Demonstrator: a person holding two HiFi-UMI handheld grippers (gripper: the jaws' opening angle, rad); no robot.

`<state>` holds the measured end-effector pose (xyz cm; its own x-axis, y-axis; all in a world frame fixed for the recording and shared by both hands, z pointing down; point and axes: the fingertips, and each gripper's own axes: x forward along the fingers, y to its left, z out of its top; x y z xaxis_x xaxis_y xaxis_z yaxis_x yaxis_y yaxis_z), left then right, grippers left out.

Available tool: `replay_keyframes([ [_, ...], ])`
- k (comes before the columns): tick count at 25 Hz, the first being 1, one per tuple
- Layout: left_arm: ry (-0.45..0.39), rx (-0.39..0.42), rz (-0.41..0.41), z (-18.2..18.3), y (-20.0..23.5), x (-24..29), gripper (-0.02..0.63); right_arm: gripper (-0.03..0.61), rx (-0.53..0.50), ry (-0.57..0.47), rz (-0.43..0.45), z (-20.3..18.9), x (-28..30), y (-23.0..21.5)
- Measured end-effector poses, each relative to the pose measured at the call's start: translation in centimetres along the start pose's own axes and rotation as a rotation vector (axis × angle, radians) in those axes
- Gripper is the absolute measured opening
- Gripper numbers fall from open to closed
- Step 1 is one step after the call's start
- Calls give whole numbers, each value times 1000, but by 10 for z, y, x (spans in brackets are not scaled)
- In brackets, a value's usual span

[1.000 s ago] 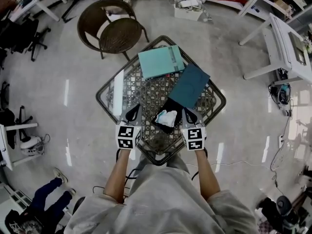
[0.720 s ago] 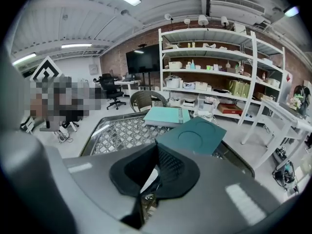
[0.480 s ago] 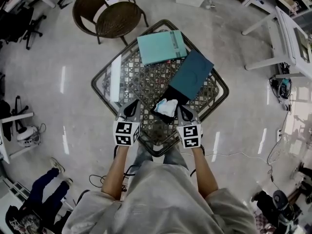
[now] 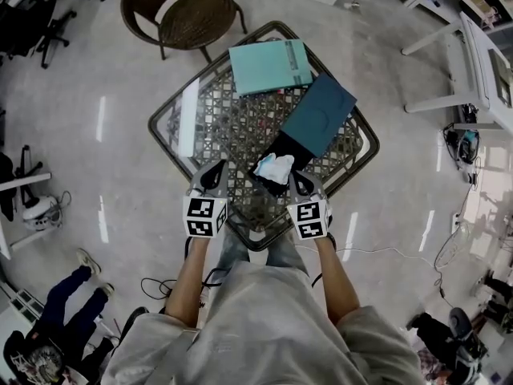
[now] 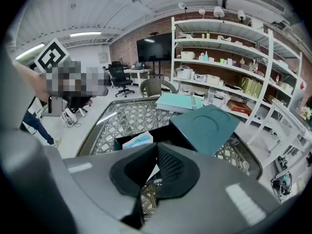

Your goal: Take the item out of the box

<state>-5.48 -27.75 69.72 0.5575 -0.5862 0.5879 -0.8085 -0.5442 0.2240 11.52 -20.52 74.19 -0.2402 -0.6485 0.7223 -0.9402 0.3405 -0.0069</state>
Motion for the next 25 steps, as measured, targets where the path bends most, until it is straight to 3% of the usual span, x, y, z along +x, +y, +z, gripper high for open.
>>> replay_keyframes([
  [7, 5, -18, 15, -11, 3, -6, 3, 0, -86, 50, 27, -8, 15, 6],
  [20, 2, -40, 26, -15, 7, -10, 3, 0, -595, 112, 117, -10, 40, 26],
  [23, 3, -45, 31, -19, 8, -11, 3, 8, -613, 125, 151, -13, 46, 29],
  [25, 4, -49, 34, -20, 8, -12, 3, 82, -598, 141, 182, -16, 51, 32],
])
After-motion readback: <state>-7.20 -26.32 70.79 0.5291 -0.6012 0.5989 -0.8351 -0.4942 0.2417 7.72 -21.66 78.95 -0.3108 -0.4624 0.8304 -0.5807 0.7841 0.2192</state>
